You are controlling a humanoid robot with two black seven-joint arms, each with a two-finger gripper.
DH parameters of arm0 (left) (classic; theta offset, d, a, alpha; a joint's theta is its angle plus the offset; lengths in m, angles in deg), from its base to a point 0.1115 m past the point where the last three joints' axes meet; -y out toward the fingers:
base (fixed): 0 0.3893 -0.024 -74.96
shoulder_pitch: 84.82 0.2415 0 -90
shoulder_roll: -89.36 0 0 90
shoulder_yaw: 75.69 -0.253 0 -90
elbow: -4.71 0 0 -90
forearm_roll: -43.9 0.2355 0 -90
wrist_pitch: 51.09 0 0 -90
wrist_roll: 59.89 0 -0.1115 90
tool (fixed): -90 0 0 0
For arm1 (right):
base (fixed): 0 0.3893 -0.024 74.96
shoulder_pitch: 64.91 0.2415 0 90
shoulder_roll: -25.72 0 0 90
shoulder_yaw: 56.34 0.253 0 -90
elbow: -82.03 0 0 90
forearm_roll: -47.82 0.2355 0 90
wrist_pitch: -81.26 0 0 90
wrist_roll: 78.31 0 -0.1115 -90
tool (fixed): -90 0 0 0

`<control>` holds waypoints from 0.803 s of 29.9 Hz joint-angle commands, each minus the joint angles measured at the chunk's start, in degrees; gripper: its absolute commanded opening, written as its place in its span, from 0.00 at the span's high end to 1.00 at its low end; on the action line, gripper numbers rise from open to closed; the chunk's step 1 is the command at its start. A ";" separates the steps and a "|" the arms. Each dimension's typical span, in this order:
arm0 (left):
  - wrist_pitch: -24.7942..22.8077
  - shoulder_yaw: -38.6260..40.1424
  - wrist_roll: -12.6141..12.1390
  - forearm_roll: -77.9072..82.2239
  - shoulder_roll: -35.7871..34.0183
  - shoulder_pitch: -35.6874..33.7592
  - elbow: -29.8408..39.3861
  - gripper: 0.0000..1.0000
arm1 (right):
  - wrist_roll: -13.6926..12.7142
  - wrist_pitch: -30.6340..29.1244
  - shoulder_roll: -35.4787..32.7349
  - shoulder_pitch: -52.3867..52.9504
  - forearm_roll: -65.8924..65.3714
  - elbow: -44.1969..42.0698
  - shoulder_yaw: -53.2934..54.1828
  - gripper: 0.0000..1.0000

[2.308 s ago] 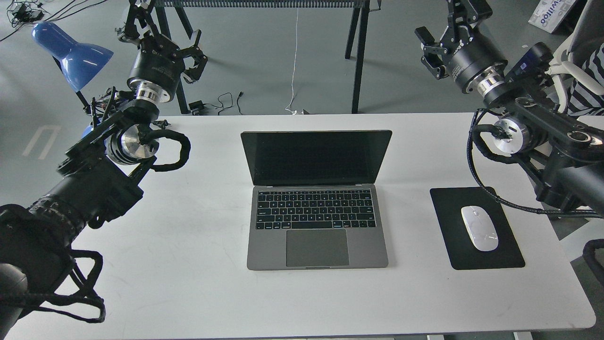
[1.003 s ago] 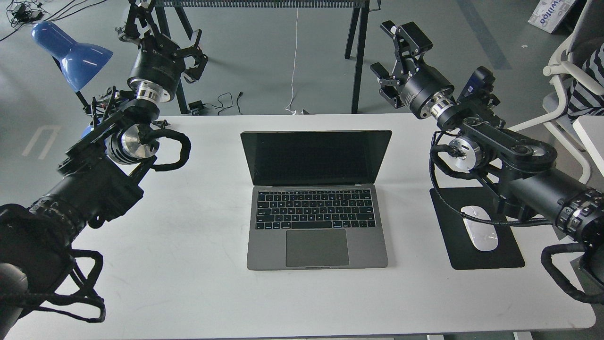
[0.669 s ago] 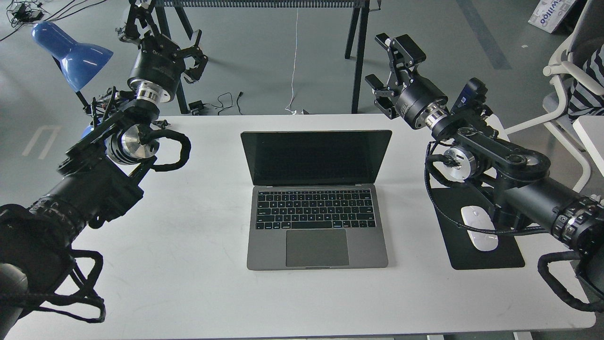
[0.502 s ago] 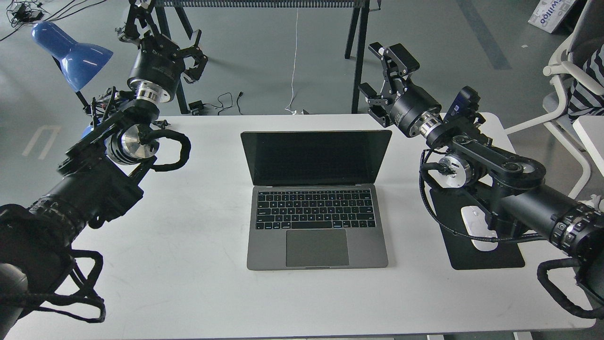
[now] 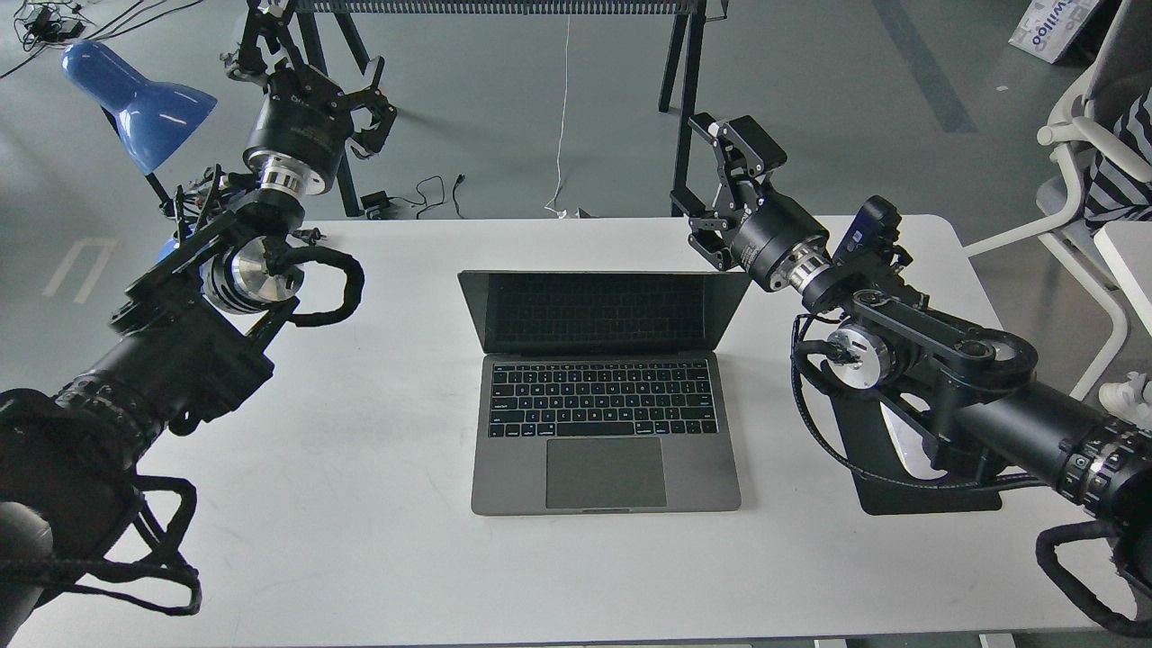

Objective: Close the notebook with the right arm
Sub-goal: 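Move the right gripper over the top edge of the laptop screen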

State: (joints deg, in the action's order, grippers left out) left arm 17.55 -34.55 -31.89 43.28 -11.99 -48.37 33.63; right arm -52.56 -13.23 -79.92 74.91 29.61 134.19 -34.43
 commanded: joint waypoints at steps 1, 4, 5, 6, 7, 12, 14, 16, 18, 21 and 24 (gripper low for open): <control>0.00 -0.01 0.00 0.01 0.01 0.03 0.00 0.00 | 0.00 1.32 -1.67 -0.68 0.02 3.03 0.06 0.01; 0.00 -0.01 0.00 0.01 0.01 0.03 0.00 0.00 | -0.09 1.42 -2.64 -0.77 0.02 3.83 -0.03 0.01; 0.00 -0.01 0.00 0.01 0.01 0.03 0.00 0.00 | 0.00 1.50 -2.99 -0.77 0.02 4.18 0.06 0.01; 0.00 -0.01 0.00 0.01 0.01 0.03 0.00 0.00 | -0.09 1.59 -3.43 -0.77 0.02 4.88 0.06 0.01; 0.00 -0.01 0.00 0.01 0.01 0.03 0.00 0.00 | -0.09 1.68 -4.04 -0.68 0.02 5.67 0.06 0.01; 0.00 -0.01 0.00 0.01 0.01 -0.06 0.00 0.00 | -0.88 2.47 -5.89 -0.51 0.11 8.57 0.15 0.01; 0.00 -0.01 0.00 0.01 0.01 -0.06 0.00 0.00 | -1.14 3.08 -6.77 -0.59 0.11 9.71 0.06 0.01; 0.00 -0.01 0.00 0.01 0.01 -0.06 0.00 0.00 | -1.14 3.79 -7.56 -0.77 0.11 11.21 0.06 0.01; 0.00 -0.01 0.00 0.01 0.01 -0.06 0.00 0.00 | -1.14 4.58 -8.53 -1.91 0.11 13.05 0.06 0.01; 0.00 -0.01 0.00 0.01 0.01 -0.06 0.00 0.00 | -1.14 5.02 -9.41 -3.32 0.11 14.55 0.06 0.01; 0.00 -0.01 0.00 0.01 0.01 -0.06 0.00 0.00 | -1.14 5.11 -9.85 -4.89 0.11 15.25 0.06 0.01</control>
State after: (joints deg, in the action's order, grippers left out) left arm 17.55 -34.57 -31.89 43.28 -11.93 -48.43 33.62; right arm -53.71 -8.26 -89.27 71.56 29.72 148.61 -34.34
